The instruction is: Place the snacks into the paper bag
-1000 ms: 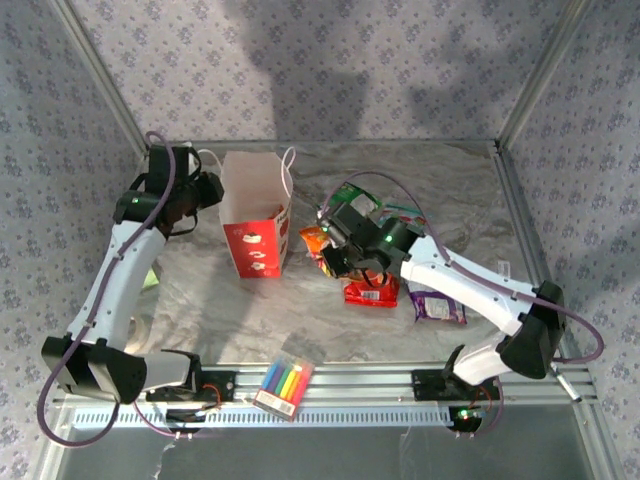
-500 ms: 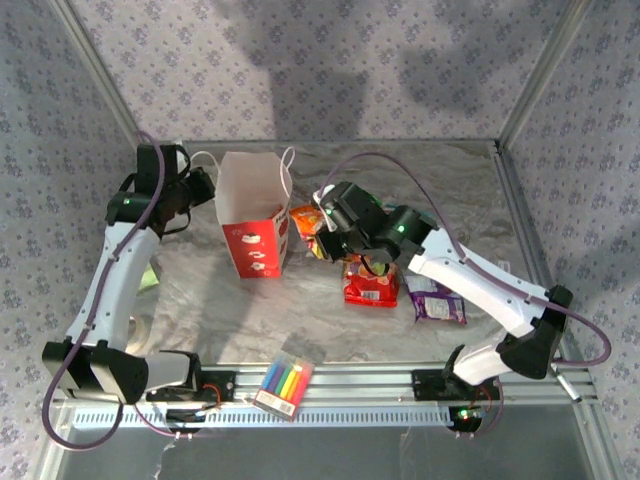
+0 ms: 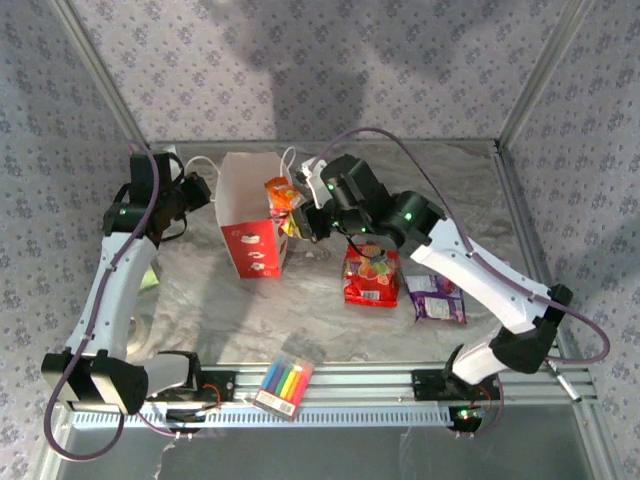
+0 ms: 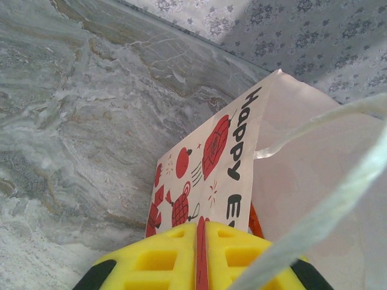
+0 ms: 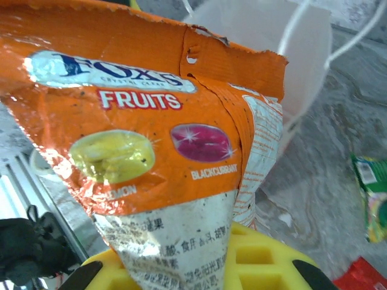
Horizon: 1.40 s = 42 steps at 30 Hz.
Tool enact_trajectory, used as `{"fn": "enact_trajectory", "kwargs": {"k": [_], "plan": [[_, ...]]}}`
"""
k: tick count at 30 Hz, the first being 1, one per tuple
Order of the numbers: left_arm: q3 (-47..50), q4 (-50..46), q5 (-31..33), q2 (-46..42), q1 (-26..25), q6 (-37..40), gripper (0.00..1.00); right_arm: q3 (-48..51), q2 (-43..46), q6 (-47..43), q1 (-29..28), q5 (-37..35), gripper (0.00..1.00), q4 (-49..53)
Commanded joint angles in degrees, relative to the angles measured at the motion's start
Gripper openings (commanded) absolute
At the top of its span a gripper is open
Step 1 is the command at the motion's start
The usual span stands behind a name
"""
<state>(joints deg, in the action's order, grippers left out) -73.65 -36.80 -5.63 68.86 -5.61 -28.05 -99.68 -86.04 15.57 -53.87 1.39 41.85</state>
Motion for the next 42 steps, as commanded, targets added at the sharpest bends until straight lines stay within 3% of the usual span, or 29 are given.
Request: {"fn": "enact_trajectory", "kwargs": {"k": [1, 15, 28, 42], "plan": [[-0.09, 2.0, -1.29, -1.66, 0.46, -0.52, 0.11, -5.33, -2.7, -0.16, 0.27, 5.72, 0.17, -4.08], [0.36, 1.65, -1.27, -2.61, 1.68, -0.07, 0.11, -19.33, -13.7, 1.73, 0.3, 11.56, 0.17, -5.57], [1.02, 1.48, -1.42, -2.55, 1.99, 0.36, 0.1, -24.86, -20.25, 7.13, 3.79, 11.17, 0.17, -7.15], [1.83, 2.13, -1.94, -2.02, 2.75, 0.72, 0.09, -32.46, -28.84, 5.41, 4.82, 6.22, 0.17, -7.66]]}}
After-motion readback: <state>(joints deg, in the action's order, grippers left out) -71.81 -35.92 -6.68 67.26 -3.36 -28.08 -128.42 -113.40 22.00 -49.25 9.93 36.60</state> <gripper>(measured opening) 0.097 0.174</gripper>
